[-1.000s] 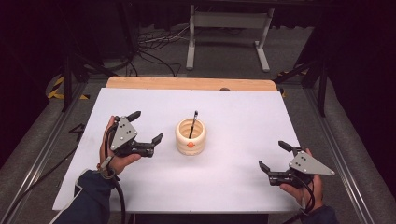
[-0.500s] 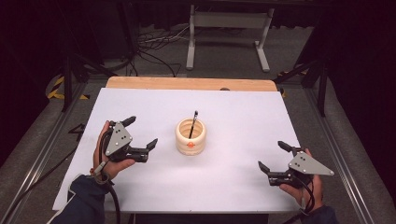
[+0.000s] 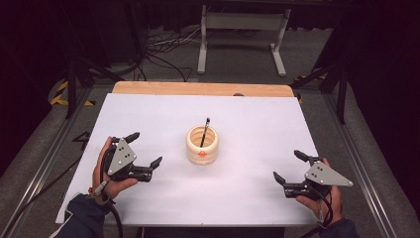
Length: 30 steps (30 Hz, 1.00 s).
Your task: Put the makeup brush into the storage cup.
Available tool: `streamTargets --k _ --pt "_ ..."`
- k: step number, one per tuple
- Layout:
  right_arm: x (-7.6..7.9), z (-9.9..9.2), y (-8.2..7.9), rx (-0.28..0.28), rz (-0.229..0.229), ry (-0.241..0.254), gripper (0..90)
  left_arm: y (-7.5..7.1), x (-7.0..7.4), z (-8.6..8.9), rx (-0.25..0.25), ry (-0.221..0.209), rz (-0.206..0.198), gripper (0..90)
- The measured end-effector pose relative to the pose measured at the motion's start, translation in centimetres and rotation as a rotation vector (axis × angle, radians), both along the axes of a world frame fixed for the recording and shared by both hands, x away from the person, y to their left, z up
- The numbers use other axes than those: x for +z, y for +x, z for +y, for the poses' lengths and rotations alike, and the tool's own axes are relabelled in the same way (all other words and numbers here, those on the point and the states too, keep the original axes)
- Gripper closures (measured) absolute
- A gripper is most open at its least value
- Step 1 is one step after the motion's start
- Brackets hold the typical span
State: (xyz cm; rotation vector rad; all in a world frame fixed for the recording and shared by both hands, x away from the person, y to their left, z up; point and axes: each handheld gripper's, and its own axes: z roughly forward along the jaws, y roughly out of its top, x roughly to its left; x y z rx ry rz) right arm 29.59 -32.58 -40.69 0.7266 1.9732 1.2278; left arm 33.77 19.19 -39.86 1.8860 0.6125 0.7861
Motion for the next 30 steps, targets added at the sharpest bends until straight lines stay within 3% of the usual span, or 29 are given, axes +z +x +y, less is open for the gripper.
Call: streamTargets --k 5,13,15,20,30 --pt "0.0 0.0 0.0 0.002 -0.002 0.007 6.4 -0.6 -0.7 0.7 0.032 -0.013 -0.003 3.0" --pt "0.0 -0.1 0.1 0.002 0.003 0.006 6.4 -1.1 -2.6 1.5 0.021 0.054 0.045 3.3" --pt "-0.1 0.0 0.1 0.007 0.003 0.004 6.4 -1.0 -3.2 1.6 0.008 0.053 0.074 3.4" --pt "-0.1 -0.1 0.1 -0.003 0.0 0.006 6.6 -1.4 -3.8 1.8 0.005 0.085 0.078 3.5" --pt "-0.2 0.0 0.2 0.001 0.007 -0.003 6.6 -2.4 -4.4 3.7 0.016 0.051 0.13 3.7"
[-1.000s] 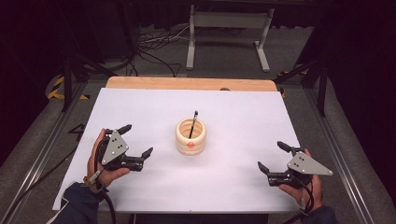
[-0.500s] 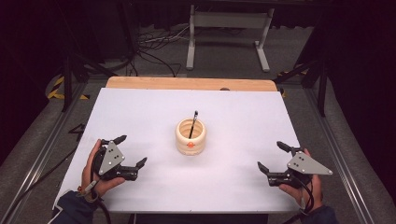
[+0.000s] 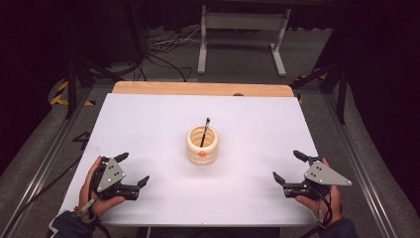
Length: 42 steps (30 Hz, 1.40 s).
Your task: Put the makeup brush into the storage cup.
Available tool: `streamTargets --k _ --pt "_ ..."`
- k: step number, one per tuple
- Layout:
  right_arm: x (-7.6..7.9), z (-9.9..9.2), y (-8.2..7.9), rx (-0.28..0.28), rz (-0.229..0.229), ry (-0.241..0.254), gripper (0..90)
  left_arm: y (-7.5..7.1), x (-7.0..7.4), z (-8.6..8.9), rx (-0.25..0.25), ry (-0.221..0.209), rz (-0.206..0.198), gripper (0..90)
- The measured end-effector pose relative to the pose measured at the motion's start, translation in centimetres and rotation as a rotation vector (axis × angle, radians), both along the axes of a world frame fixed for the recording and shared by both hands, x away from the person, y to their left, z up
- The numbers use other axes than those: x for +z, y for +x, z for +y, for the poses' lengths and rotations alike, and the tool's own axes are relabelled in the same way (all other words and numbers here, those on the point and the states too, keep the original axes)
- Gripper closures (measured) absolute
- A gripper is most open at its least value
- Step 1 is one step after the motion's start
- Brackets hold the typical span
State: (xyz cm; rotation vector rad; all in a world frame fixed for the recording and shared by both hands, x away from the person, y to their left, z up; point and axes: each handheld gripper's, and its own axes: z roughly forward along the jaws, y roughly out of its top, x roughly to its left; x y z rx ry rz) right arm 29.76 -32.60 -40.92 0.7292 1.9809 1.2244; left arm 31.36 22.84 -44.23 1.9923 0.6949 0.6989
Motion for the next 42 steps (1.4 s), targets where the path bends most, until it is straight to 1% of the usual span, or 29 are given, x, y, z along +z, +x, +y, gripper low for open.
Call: streamTargets --k 2,5,7,11,15,17,20,23,26,28,31,33,37,42 --pt "0.0 0.0 0.0 0.001 0.002 0.0 6.6 -0.1 -0.1 0.3 0.002 0.001 0.006 3.7" --pt "-0.1 0.1 0.1 0.003 0.008 -0.004 6.6 -0.4 -0.1 0.9 0.011 -0.014 0.019 3.7" --pt "-0.2 0.1 0.2 0.004 0.014 0.0 6.6 -0.7 -0.2 1.6 0.02 -0.009 0.022 3.7" --pt "-0.4 0.2 0.2 0.008 0.02 -0.014 6.6 -1.0 -0.1 2.6 0.037 -0.033 0.024 3.7" --pt "-0.4 0.0 0.2 0.005 0.018 -0.008 6.5 -1.1 0.0 3.4 0.062 -0.07 0.027 4.1" --pt "-0.4 0.0 0.2 0.005 0.016 -0.009 6.5 -1.2 0.0 3.4 0.062 -0.07 0.029 4.1" --pt "-0.3 -0.1 0.0 0.004 0.009 -0.011 6.5 -1.2 0.1 3.2 0.057 -0.057 0.022 4.1" --pt "-0.2 -0.1 -0.1 0.002 0.01 -0.005 6.5 -1.2 0.0 3.2 0.055 -0.054 0.027 4.1" --pt "-0.2 0.0 -0.1 0.003 0.004 -0.01 6.6 -1.2 0.1 3.4 0.056 -0.068 0.029 4.2" --pt "-0.1 0.1 -0.1 0.005 0.005 -0.014 6.6 -1.2 0.1 3.4 0.055 -0.061 0.022 4.2" --pt "-0.1 0.3 -0.1 0.005 -0.005 -0.011 6.8 -1.1 0.2 3.6 0.057 -0.065 0.019 4.2" --pt "-0.1 0.4 -0.1 0.006 -0.004 -0.011 6.8 -1.1 0.2 3.6 0.058 -0.064 0.02 4.3" --pt "-0.4 0.4 0.1 0.009 0.011 -0.016 6.8 -1.1 0.2 3.6 0.049 -0.071 0.021 4.5" --pt "-0.3 0.3 0.1 0.009 0.011 -0.011 6.7 -1.1 0.3 3.6 0.056 -0.069 0.018 4.6"
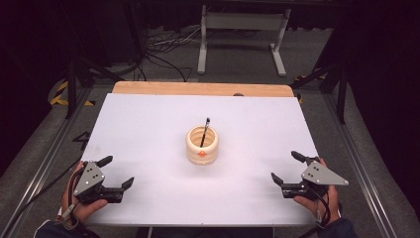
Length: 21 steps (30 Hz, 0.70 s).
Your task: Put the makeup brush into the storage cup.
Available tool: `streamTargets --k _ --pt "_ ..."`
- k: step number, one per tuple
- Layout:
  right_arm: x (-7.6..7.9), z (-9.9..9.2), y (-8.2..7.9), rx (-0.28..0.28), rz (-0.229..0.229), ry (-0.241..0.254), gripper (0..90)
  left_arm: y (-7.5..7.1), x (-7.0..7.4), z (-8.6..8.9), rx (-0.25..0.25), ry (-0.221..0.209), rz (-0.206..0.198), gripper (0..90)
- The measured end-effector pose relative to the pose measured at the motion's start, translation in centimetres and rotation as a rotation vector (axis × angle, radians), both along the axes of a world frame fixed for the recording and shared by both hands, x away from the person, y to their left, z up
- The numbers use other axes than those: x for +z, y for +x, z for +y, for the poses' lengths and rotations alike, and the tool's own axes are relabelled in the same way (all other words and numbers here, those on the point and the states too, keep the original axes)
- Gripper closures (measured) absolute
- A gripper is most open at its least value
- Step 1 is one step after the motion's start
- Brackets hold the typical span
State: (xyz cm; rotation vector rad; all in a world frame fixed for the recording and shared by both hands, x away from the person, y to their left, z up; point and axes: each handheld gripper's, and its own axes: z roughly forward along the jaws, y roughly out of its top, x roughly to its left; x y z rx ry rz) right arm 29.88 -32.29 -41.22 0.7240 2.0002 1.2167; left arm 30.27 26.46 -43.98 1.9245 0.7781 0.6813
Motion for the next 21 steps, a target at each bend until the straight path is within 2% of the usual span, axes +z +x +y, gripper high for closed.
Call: streamTargets --k 21 --pt "-0.08 -0.31 -0.01 -0.013 -0.001 0.008 6.6 0.54 0.04 -0.54 0.004 0.009 0.013 4.8"
